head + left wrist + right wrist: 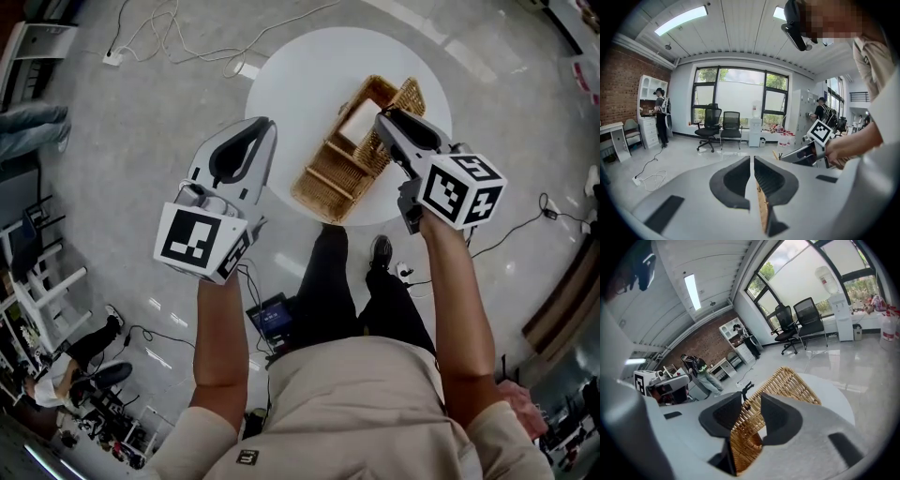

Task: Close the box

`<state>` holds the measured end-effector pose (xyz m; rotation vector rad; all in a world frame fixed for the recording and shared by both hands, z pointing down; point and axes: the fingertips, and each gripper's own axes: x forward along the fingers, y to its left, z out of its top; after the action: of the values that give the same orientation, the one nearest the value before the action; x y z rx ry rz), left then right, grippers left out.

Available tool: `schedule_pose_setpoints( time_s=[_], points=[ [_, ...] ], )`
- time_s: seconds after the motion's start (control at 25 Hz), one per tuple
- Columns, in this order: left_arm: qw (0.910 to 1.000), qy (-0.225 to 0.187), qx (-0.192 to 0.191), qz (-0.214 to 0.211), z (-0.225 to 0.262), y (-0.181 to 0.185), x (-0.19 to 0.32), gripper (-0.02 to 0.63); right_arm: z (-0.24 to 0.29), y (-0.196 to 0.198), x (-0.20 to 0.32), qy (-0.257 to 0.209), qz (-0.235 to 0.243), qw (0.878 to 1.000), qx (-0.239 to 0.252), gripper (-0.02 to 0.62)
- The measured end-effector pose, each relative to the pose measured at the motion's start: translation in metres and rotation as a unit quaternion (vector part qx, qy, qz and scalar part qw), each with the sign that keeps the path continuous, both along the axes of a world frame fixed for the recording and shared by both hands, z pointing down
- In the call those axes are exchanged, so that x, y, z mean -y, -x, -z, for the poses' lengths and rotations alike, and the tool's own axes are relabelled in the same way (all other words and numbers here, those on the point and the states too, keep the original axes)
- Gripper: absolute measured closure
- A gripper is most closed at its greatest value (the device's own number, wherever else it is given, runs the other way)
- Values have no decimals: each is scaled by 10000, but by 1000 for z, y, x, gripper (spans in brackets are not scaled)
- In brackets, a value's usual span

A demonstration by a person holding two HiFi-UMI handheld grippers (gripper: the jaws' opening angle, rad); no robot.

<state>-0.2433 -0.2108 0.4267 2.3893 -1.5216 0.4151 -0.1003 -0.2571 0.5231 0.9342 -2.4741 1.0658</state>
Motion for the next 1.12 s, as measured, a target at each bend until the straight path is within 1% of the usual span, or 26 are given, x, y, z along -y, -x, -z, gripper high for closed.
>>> schedule_pose_setpoints(
  time_s=[0.12,0.16,0.2,0.32,0.44,0.64,0.84,1.0,1.12],
  points=[
    [10000,-2,3,74,-1,7,-1,584,-7,3,5,-135,102,9995,-280,484],
    [10000,-6,4,96,0,9,-2,584,-11,2,7,-183,120,9990,-392,526],
    [9999,-18,5,115,1,10,-2,584,-14,1,9,-210,134,9985,-477,528],
    [9998,-112,28,165,12,14,-4,584,-14,0,14,-214,191,9982,-517,526],
    [9994,-263,70,225,32,20,-5,584,1,5,16,-310,302,9978,-500,531],
    [9977,-566,141,344,77,28,-8,584,41,18,16,-564,502,9962,-440,548],
    [9956,-820,213,404,118,31,-13,584,89,28,16,-928,696,9926,-355,577],
    [9936,-1018,238,427,151,28,-22,584,138,31,11,-1372,886,9862,-285,600],
    [9919,-1157,264,443,172,30,-29,584,176,38,6,-1805,1098,9770,-293,601]
  ],
)
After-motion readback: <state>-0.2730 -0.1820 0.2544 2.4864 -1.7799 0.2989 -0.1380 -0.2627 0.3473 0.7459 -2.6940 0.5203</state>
